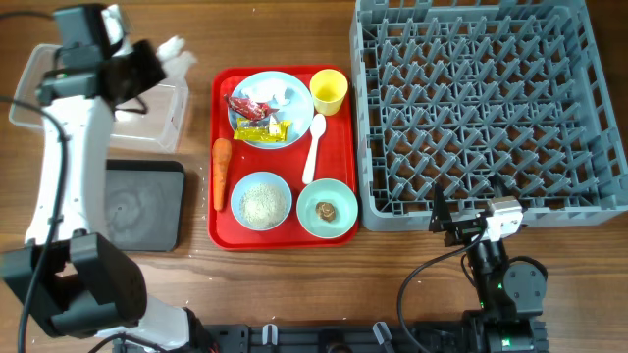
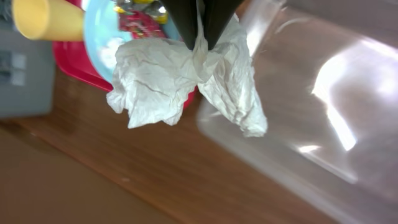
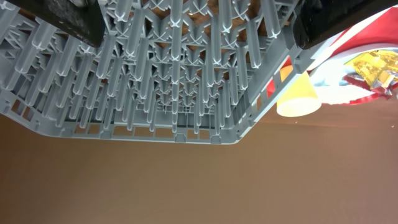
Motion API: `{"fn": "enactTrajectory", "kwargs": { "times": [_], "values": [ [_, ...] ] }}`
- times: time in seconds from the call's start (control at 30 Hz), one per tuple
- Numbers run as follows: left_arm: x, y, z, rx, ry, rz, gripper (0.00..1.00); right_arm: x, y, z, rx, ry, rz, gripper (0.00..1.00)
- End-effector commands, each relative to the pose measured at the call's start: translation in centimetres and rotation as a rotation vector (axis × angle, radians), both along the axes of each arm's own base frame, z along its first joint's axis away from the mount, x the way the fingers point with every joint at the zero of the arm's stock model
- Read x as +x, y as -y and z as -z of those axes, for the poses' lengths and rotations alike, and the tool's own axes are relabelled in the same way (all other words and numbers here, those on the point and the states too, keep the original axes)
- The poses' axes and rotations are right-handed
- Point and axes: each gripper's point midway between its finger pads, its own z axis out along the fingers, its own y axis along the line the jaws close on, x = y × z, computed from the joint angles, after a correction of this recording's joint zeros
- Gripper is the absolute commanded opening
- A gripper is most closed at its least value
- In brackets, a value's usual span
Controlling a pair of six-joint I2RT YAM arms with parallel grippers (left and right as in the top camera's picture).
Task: Sort waste into correct bins and load items into the dishwasher rack
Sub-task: 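Carry the tissue with left gripper to the clear bin and release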
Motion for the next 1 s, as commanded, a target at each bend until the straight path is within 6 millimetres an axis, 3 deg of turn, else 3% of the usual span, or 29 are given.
{"fn": "enactTrajectory", "kwargs": {
  "times": [0.0,0.13,0.33,0.43,0.6,0.67,0.7,0.73,0.9,0.97],
  "values": [
    [-1.4,-4.1,-1.4,-0.018,0.008,-0.112,0.04,0.0,0.0,-0.1,-0.012,0.007,0.000,1.00],
    [-3.2,-8.0,-0.2,-0.031,-0.043,-0.209,0.04,0.0,0.0,-0.1,-0.011,0.007,0.000,1.00],
    [-5.1,-10.9,3.7,-0.042,-0.140,-0.290,0.04,0.0,0.0,-0.1,-0.011,0.007,0.000,1.00],
    [-4.9,-11.4,5.8,-0.039,-0.171,-0.301,0.04,0.0,0.0,-0.1,-0.011,0.007,0.000,1.00],
    [-3.2,-12.2,7.4,-0.030,-0.147,-0.297,0.10,0.0,0.0,-0.1,-0.012,0.007,0.000,1.00],
    [-2.9,-12.3,7.5,-0.027,-0.140,-0.296,0.22,0.0,0.0,-0.1,-0.011,0.007,0.000,1.00],
    [-2.9,-12.3,7.5,-0.026,-0.141,-0.294,0.47,0.0,0.0,-0.1,-0.012,0.007,0.001,1.00],
    [-2.9,-12.3,7.5,-0.026,-0.141,-0.294,0.65,0.0,0.0,-0.1,-0.011,0.007,0.000,1.00],
    [-2.9,-12.2,7.5,-0.029,-0.140,-0.289,0.83,0.0,0.0,-0.1,-0.011,0.007,0.000,1.00],
    [-2.9,-12.2,7.4,-0.026,-0.138,-0.285,0.83,0.0,0.0,-0.1,-0.011,0.007,0.000,1.00]
  ]
}}
